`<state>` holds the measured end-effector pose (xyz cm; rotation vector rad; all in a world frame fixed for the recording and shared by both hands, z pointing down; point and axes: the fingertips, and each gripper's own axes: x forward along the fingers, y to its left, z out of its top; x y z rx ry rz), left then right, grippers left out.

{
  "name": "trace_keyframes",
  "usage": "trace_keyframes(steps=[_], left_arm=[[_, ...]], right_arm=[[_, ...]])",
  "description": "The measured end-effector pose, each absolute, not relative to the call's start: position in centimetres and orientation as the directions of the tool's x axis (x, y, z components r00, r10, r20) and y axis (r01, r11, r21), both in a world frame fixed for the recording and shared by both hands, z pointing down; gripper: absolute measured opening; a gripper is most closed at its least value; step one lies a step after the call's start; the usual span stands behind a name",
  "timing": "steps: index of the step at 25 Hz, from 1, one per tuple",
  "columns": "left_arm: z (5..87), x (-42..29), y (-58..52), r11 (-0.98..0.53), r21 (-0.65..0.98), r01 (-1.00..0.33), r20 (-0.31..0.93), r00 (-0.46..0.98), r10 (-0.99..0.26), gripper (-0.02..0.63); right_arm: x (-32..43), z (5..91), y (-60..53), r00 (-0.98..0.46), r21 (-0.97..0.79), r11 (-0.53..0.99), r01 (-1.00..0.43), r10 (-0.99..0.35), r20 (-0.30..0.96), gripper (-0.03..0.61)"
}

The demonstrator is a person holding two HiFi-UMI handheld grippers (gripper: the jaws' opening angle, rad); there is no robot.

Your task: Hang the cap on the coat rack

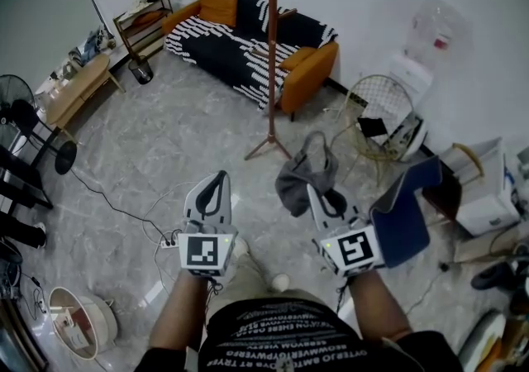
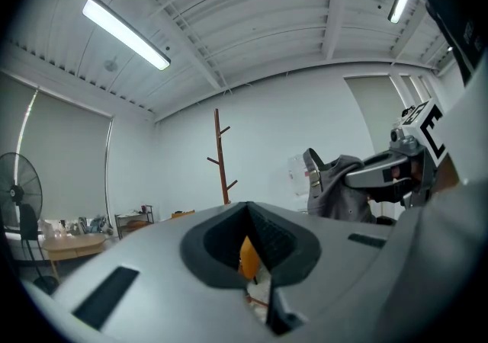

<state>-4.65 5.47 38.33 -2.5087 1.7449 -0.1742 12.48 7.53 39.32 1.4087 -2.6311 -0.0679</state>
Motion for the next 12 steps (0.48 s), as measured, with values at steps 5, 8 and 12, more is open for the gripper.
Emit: trace_keyframes(steps=[5, 8, 12], left_arm=[[38.9, -5.3, 3.3, -0.366, -0.139, -0.920, 0.054, 0.362, -0.931, -0.002], [39.3, -5.8, 1.4, -0.375, -0.133, -0.917, 0.063, 0.370, -0.927, -0.001], [39.2, -6.4, -1.6, -0.394, -0.123, -0.911, 0.059, 0.390, -0.919, -0.001]], right_arm=[[11.6, 39.5, 5.6, -0.534, 0.127, 0.545, -0.829, -0.838, 0.116, 0.012], [10.8, 40.0, 4.1, -0.530, 0.135, 0.545, -0.828, -0.838, 0.130, 0.012], [9.5, 39.9, 1.7, -0.521, 0.137, 0.537, -0.832, -0.842, 0.139, 0.012]])
